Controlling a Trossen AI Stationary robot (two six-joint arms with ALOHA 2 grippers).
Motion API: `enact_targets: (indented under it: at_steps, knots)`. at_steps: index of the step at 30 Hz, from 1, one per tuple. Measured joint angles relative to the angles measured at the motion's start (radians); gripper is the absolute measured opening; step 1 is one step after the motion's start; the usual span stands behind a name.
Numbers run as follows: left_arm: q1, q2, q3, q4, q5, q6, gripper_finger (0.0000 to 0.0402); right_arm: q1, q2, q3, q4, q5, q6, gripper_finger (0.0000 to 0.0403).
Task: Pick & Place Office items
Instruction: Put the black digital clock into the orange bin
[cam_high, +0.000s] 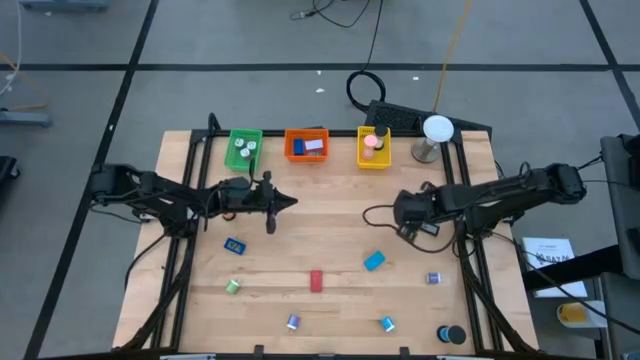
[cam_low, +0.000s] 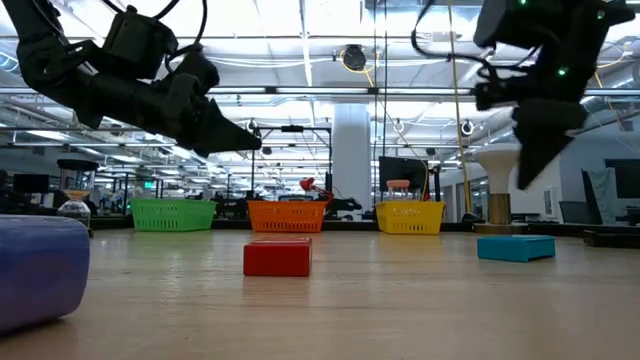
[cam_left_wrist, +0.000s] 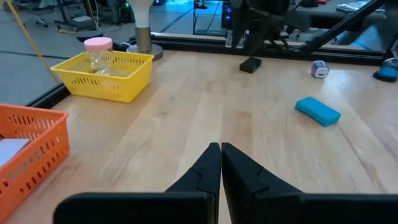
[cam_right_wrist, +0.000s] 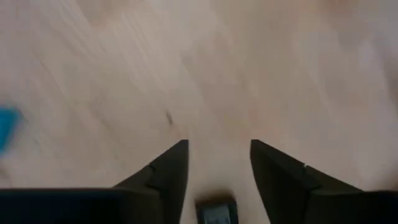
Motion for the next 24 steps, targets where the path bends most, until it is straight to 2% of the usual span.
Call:
enact_targets:
  at_steps: [4,7,14,19,24]
  knots:
    - [0.000,0.000,0.000,0.000,0.000,0.002,0.0017,-0.021,0.001,-0.010,-0.137,-0.083,0.042,0.0201]
    - [0.000,0.000,0.000,-0.001,0.000,0.002,0.0017,-0.022,0.001,-0.026,-0.204,-0.087,0.050,0.0225]
    - [-0.001,0.000,0.000,-0.005,0.000,0.002,0.0017,-0.022,0.001,-0.097,-0.154,-0.166,0.051,0.0267]
    - [-0.005,0.000,0.000,-0.006,-0.001,0.003,0.0017,-0.023,0.001,-0.172,-0.092,-0.166,0.050,0.0274]
    - [-0.006,0.000,0.000,-0.006,-0.001,0.004,0.0017,-0.023,0.000,-0.225,-0.028,-0.175,0.041,0.0259]
